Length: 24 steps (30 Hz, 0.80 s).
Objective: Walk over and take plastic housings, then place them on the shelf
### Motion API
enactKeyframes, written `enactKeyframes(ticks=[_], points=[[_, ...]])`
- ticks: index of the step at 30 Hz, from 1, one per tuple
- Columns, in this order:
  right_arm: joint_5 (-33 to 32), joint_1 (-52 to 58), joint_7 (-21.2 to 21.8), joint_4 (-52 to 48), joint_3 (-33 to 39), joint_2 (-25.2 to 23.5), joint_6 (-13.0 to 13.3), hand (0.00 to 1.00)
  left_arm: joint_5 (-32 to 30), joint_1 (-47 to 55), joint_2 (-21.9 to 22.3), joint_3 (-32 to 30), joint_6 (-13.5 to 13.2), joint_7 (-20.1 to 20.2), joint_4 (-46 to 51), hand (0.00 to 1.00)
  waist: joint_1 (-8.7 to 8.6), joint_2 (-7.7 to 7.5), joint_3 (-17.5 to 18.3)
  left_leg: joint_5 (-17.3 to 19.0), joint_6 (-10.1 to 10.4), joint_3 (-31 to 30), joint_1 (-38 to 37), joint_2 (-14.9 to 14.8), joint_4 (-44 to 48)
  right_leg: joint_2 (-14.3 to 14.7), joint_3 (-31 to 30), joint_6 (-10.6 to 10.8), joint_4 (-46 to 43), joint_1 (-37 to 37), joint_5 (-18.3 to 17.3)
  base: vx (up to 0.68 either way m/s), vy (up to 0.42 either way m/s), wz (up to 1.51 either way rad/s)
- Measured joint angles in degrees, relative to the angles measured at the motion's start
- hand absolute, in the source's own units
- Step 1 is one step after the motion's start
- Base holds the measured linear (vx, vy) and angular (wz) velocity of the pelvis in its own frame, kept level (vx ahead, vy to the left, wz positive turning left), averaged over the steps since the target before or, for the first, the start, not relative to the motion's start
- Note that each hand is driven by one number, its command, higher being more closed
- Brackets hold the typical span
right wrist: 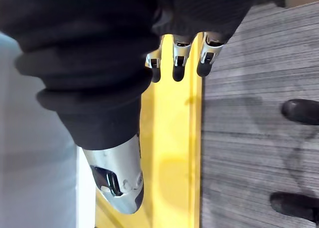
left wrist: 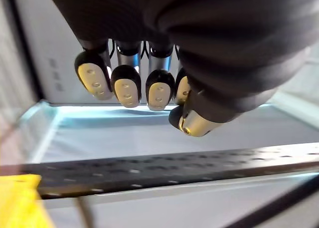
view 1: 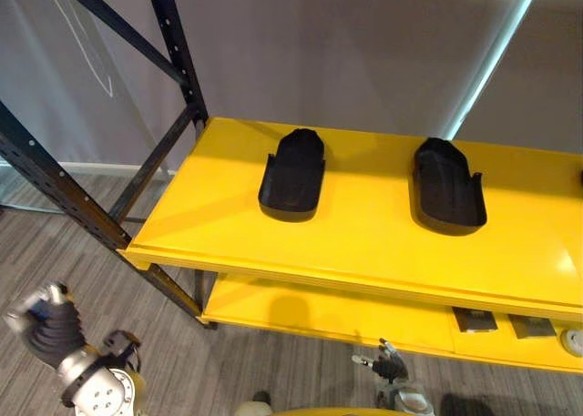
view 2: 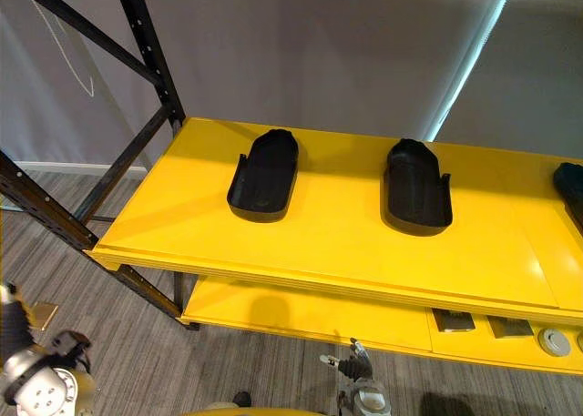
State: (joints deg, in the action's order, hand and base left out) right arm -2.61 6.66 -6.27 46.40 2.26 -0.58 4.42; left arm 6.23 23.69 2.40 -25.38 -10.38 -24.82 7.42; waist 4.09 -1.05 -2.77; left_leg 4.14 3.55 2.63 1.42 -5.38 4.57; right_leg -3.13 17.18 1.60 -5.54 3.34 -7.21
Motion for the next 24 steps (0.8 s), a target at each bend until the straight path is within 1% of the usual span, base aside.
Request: enactKeyframes(ticks=[1,2,3,4,6,9,16,21,22,24], points=[[0.0,0.0,0.0,-0.6,0.0,-0.1,0.0,0.0,0.4,0.0,0.1,0.1,1.6,2.0,-6.2,1.0,-0.1,-0.12,0.1,0.6,-0.2,0.0,-0.1,0.3,0.7,-0.3,0.0,0.2,-0.5,0.2,-0.5,0.03,0.042,0.0],[0.0,0.0,0.1,-0.7,0.0,-0.1,-0.1,0.0,0.4,-0.3,0.2,0.2,2.6,3.5,-10.6,0.0,-0.11,-0.36,0.2,0.8,-0.1,0.2,-0.3,0.3,1.2,-0.7,0.0,0.2,-1.0,0.4,-0.7,0.04,0.051,0.01],[0.0,0.3,0.2,-0.7,0.0,-0.1,-0.5,0.0,0.4,-1.3,0.1,0.1,4.0,6.1,-18.3,0.0,-0.13,-0.72,0.6,1.0,-0.2,0.9,-0.4,0.5,1.6,-1.0,-0.1,0.3,-1.4,0.4,-1.1,0.03,0.039,-0.02],[0.0,0.4,0.2,-0.7,0.0,-0.2,-0.6,0.0,0.4,-1.5,0.0,0.1,4.2,6.6,-19.8,0.0,-0.13,-0.76,0.7,1.0,-0.2,0.9,-0.4,0.5,1.6,-1.0,-0.1,0.3,-1.4,0.4,-1.1,0.02,0.031,-0.05],[0.0,0.5,0.2,-0.7,0.0,-0.4,-0.9,0.0,-0.2,-3.0,-0.7,0.3,5.7,8.9,-30.2,0.0,-0.15,-0.94,0.8,1.1,-0.2,2.0,-1.0,0.4,1.4,-1.1,-0.9,0.3,-1.4,0.4,-1.0,0.0,0.013,-0.18],[0.0,0.7,0.2,-0.7,0.3,-0.3,-0.8,0.0,-1.0,-4.8,-0.6,0.8,6.7,10.0,-38.8,0.0,-0.35,-0.77,1.1,1.2,-0.2,3.3,-2.0,0.2,1.2,-1.0,-2.2,0.3,-1.7,0.4,-1.0,-0.03,-0.002,-0.22],[0.0,1.8,0.2,1.1,3.1,0.0,-0.8,0.0,-4.2,-6.9,-0.4,1.4,6.8,12.0,-48.1,0.0,-0.52,0.57,1.7,1.0,0.0,5.7,-4.0,0.1,-1.3,-0.9,-4.6,0.4,-1.9,-0.3,-0.9,-0.04,0.004,-0.18],[0.0,1.4,0.2,2.8,4.9,0.1,-0.9,0.0,-4.8,-7.9,-0.4,5.1,6.8,12.8,-51.9,0.0,-1.57,0.33,1.9,-0.3,0.1,6.7,-5.0,0.4,-3.8,-0.6,-5.6,0.6,-0.1,-0.4,0.3,0.07,0.008,-0.14],[0.0,1.2,0.1,2.8,5.0,0.2,-0.9,0.0,-4.9,-8.1,-0.5,5.6,6.8,13.6,-52.7,0.0,-1.64,0.54,1.8,-0.3,0.1,7.4,-5.5,0.4,-4.0,-0.5,-6.4,0.7,0.2,-0.4,0.5,0.06,0.022,-0.29],[0.2,1.0,0.0,3.3,5.3,0.6,-0.8,0.0,-5.2,-8.8,-0.6,6.5,6.8,13.7,-53.6,0.0,-1.75,1.0,1.5,-0.3,0.1,8.1,-6.3,0.4,-4.5,-0.3,-7.0,0.8,1.5,0.4,1.2,0.04,0.019,-0.22]])
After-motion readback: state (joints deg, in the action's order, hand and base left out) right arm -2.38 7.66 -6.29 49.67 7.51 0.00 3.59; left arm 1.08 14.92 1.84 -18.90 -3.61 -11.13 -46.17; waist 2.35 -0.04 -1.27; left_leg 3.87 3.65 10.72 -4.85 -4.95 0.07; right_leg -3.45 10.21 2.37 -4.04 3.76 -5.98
